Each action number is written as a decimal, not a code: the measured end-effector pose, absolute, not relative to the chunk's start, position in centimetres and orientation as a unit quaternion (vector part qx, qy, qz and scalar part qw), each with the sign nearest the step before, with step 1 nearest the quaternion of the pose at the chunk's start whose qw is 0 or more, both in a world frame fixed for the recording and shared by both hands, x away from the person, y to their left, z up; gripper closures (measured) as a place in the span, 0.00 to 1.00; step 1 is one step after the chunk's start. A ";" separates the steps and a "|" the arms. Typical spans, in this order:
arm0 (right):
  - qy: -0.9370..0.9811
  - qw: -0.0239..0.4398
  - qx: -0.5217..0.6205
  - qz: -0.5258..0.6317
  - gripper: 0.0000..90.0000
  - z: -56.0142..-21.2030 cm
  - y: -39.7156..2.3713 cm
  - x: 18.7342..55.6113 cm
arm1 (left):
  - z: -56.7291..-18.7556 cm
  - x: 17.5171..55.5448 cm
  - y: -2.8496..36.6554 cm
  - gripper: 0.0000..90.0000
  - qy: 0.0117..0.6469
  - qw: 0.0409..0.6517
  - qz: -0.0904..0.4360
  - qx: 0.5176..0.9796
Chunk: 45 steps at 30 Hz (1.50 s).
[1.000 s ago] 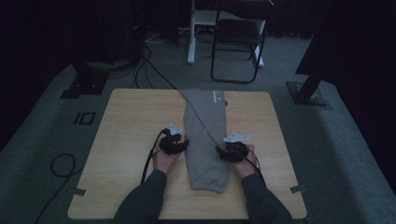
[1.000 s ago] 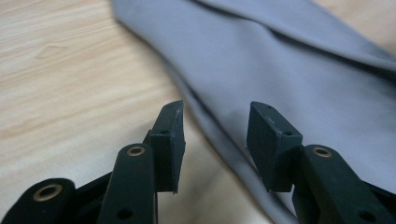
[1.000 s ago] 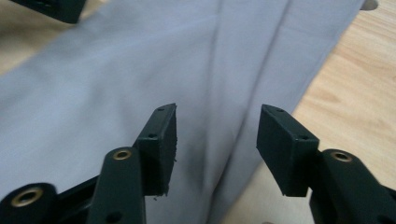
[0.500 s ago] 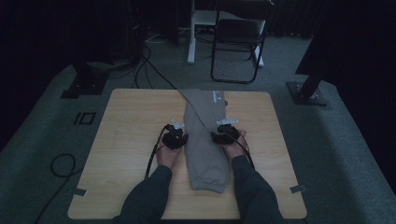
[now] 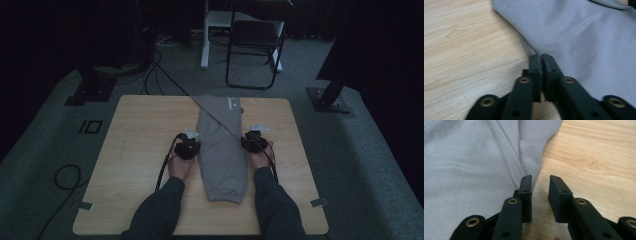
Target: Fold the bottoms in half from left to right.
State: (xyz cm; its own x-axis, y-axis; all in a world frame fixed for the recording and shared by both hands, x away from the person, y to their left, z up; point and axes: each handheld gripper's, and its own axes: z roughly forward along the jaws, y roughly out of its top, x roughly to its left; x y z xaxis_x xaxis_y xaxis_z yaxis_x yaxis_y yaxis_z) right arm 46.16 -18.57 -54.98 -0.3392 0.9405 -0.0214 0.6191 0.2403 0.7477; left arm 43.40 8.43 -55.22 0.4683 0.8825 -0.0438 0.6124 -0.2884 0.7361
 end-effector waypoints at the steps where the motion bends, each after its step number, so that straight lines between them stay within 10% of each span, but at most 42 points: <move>1: 0.749 0.244 0.521 0.330 0.78 -55.0 -18.6 46.2 | -55.2 43.4 8.4 0.85 0.479 0.355 0.190 0.780; 14: 0.792 0.243 0.445 0.340 0.56 -54.4 -14.4 48.0 | -55.1 45.7 7.6 0.68 0.493 0.354 0.182 0.774; 20: 0.760 0.210 0.509 0.345 0.83 -55.1 -16.1 48.7 | -55.1 45.6 8.0 0.95 0.494 0.358 0.175 0.773; 25: 0.759 0.196 0.514 0.349 0.94 -55.0 -17.0 47.7 | -55.1 44.7 7.9 0.98 0.482 0.354 0.174 0.782; 45: 0.794 0.157 0.472 0.349 0.96 -54.8 -18.0 35.9 | -55.2 32.9 9.9 0.99 0.430 0.369 0.145 0.811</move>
State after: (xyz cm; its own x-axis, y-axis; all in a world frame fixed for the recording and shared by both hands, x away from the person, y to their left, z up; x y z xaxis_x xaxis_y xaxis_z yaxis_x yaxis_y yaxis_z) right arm 35.89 -18.02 -54.80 -0.5042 0.8599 0.0796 0.6407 0.3107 0.7021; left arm 32.90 9.85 -55.25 0.5877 0.8048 -0.0832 0.5909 -0.3567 0.7236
